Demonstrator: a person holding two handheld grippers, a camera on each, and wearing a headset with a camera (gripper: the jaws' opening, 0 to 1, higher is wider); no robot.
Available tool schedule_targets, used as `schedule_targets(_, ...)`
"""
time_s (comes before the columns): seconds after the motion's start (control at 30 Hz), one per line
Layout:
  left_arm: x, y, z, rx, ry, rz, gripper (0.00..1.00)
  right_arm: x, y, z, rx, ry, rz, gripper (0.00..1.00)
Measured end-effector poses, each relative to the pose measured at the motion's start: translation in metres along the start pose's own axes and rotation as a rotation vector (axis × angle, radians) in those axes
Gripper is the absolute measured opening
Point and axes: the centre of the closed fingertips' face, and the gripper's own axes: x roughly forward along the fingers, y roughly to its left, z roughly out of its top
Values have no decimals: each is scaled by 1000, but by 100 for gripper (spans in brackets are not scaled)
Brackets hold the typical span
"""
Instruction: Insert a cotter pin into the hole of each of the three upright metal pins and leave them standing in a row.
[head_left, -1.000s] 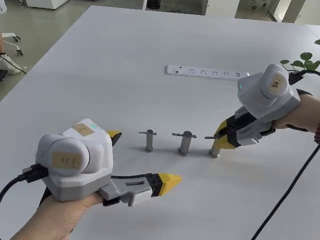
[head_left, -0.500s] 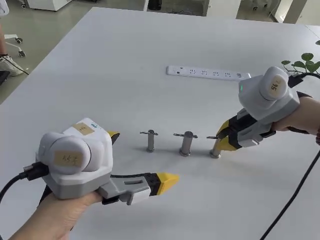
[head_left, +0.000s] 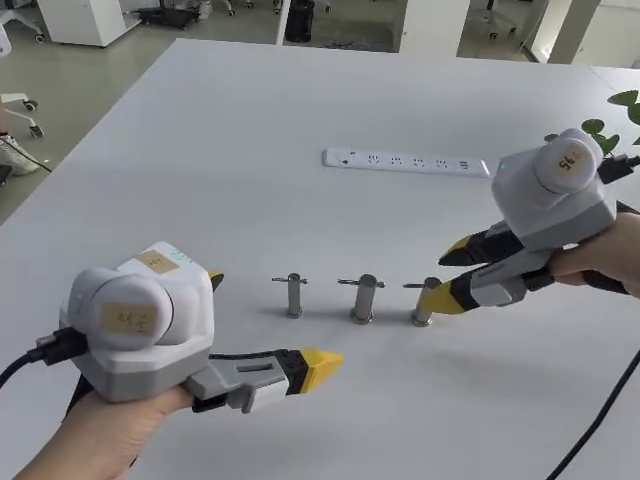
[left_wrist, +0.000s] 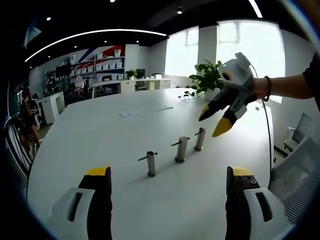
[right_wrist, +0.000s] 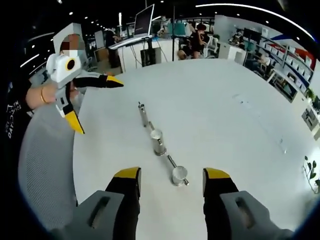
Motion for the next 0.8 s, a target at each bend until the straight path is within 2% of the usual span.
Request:
schedule_targets(0.07, -1, 0, 1, -4, 4, 0, 96, -3, 5, -2, 35, -9, -32, 50)
schedule_targets(0.1, -1, 0, 1, -2, 5, 3, 96, -4, 6, -1, 78, -30, -51, 52)
schedule_targets(0.27, -2, 1, 5, 3, 12, 13, 96, -12, 16, -4, 132, -66, -100, 57)
schedule_targets(0.4, 1, 3, 6, -4, 16, 18, 96, -14, 22, 4, 254, -151, -134, 60)
schedule_targets(0.43, 2, 3, 6, -6, 18, 19, 96, -14, 23, 3, 271, -155, -136, 61)
schedule_targets(0.6, 4, 5, 8, -9, 28, 23, 96, -14, 24, -1, 302, -187, -189, 64)
schedule_targets(0.7, 5, 7, 8, 1, 29, 32, 99, -17, 23, -1, 288, -206, -226, 66)
schedule_targets(0.8, 5, 9, 8, -7, 31, 37, 99, -18, 24, 1, 340, -242, -226, 71)
